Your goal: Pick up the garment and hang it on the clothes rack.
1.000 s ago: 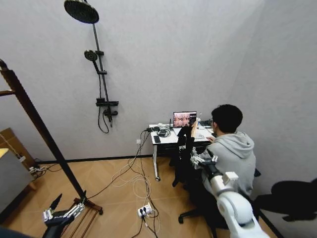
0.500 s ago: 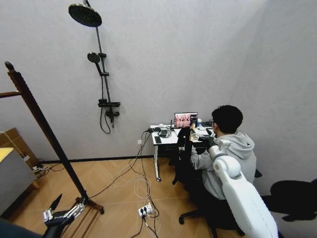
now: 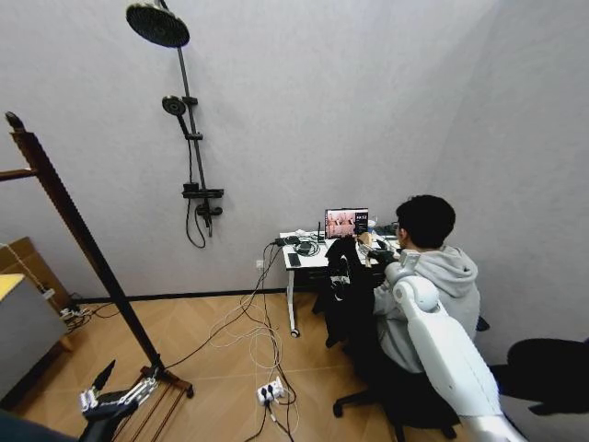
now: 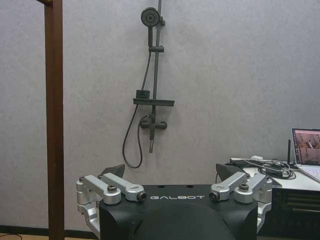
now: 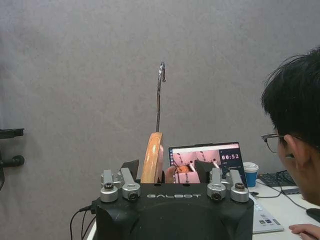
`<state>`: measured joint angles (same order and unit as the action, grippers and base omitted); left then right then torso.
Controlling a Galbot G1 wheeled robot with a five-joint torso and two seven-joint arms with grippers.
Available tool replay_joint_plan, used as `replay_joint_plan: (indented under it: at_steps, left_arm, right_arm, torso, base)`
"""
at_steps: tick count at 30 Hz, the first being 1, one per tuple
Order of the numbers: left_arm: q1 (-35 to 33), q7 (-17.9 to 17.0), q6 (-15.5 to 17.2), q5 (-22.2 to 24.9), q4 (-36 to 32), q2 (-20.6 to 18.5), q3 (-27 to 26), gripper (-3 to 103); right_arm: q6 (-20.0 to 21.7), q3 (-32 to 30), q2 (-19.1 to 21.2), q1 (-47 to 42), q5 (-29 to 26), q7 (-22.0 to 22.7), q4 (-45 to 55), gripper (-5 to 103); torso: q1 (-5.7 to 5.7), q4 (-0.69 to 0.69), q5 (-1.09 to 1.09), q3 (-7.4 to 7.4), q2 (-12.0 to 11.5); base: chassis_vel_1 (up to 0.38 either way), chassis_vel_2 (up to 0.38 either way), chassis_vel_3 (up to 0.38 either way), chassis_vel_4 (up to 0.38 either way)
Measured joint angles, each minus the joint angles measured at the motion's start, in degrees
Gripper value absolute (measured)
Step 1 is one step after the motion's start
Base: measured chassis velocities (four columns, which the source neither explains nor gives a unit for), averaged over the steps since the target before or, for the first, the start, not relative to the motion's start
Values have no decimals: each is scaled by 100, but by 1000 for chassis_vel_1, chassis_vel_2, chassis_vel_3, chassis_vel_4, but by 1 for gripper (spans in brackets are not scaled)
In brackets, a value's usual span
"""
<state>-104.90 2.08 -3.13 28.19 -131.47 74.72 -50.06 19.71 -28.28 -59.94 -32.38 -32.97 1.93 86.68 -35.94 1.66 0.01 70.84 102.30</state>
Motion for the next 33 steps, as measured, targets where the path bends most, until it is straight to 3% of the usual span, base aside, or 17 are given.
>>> replay_joint_plan:
  at_steps: [4, 6, 10, 12, 14, 23, 33]
  left_arm:
    - [0, 0, 0, 0, 0, 0, 0, 100]
    - [0, 0, 0, 0, 0, 0, 0, 100]
    - [0, 0, 0, 0, 0, 0, 0, 100]
    - [0, 0, 0, 0, 0, 0, 0, 100]
    - [0, 0, 0, 0, 0, 0, 0, 100]
    - [0, 0, 0, 0, 0, 0, 0, 100]
    - [0, 0, 0, 0, 0, 0, 0, 100]
  right_arm:
    - [18, 11, 62, -18, -11, -54, 69, 52]
    - [31, 12, 131, -29, -13, -138, 100, 37]
    - [58, 8, 173, -55, -46, -161, 149, 31]
    - [80, -14, 190, -104, -64, -168, 200, 15]
    - [85, -24, 200, -135, -80, -176, 241, 11]
    - [90, -69, 256, -261, -102, -171, 511, 10]
    - [314, 0, 349, -536, -523, -243, 1648, 10]
  torso:
    - [0, -1, 0, 0, 0]
    - [0, -1, 0, 0, 0]
    - [0, -1, -1, 0, 0]
    - [0, -1, 0, 0, 0]
    - [0, -1, 0, -1, 0]
    - [0, 0, 0, 0, 0]
    - [0, -2, 0, 0, 1]
  base:
    - [0, 0, 0, 0]
    - [0, 0, 0, 0]
    - [0, 0, 0, 0]
    - [0, 0, 0, 0]
    - [0, 0, 0, 0]
    - [0, 0, 0, 0]
    - [0, 0, 0, 0]
